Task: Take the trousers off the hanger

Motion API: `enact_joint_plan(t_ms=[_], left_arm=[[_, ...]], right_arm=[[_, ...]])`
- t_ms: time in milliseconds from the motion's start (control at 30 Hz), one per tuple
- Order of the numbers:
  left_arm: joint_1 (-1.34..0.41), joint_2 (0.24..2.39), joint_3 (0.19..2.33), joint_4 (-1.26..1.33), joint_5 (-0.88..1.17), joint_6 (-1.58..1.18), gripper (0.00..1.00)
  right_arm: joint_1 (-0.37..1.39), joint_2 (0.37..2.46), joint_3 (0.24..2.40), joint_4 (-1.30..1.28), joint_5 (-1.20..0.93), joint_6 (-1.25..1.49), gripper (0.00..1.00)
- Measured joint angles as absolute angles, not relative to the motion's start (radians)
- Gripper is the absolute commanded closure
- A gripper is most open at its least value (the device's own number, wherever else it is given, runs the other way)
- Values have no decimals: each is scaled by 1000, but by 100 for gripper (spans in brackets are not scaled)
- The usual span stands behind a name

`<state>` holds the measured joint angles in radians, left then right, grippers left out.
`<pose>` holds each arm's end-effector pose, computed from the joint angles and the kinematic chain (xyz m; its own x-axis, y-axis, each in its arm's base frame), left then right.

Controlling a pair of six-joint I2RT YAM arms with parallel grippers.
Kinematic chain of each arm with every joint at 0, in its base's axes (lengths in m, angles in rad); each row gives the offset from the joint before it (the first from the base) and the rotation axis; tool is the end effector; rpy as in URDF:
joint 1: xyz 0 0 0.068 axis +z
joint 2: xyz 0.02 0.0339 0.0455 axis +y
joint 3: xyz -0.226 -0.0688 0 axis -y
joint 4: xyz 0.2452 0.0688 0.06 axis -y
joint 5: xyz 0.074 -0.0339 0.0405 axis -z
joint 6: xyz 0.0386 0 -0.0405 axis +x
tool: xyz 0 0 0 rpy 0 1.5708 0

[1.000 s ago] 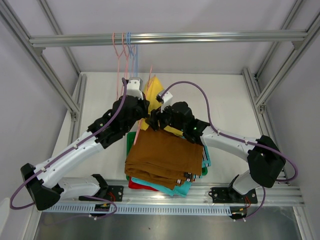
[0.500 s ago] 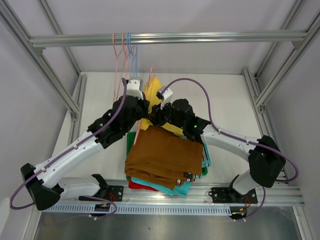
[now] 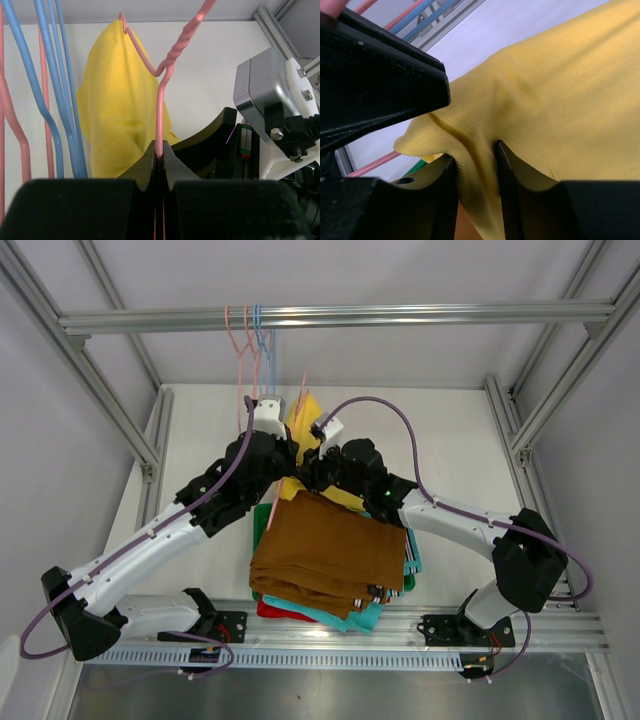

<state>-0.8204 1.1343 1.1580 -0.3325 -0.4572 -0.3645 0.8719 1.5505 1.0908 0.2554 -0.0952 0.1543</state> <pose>0.1977 -0.1871 0.3511 -0.3254 -0.1201 -0.9379 0.2713 0.9383 -0.2143 0.2364 0.2870 0.2616 -0.2553 -0.0660 -0.9646 -0.7921 0.5863 0.1695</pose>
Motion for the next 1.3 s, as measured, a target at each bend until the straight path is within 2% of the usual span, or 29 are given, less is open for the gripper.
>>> enact_joint_plan(t_ms=[167, 267, 300, 333, 367, 633, 1033, 1300], left_arm=[[-820, 1134, 1158, -338, -457, -364, 99], [-820, 1134, 1158, -344, -457, -364, 99], [-820, 1134, 1158, -345, -458, -364, 99], [-820, 1134, 1158, -347, -458, -364, 99], [-820, 1134, 1158, -348, -458, -364, 100], [-820, 1134, 1158, -350, -457, -365, 99], [-820, 1134, 1158, -312, -457, -365, 99], [-820, 1134, 1158, -287, -457, -366, 100]], right_arm=[[883, 1564, 1091, 271, -77, 154, 68], [887, 1573, 1091, 282, -67, 154, 82], [888, 1576, 1092, 288, -65, 155, 92], [889, 1579, 1092, 292, -64, 155, 98], [889, 1580, 1092, 294, -61, 155, 100], [892, 1571, 1097, 276, -38, 160, 100], [876, 1430, 1208, -11, 103, 120, 100], [846, 1341, 1249, -104, 167, 119, 100]])
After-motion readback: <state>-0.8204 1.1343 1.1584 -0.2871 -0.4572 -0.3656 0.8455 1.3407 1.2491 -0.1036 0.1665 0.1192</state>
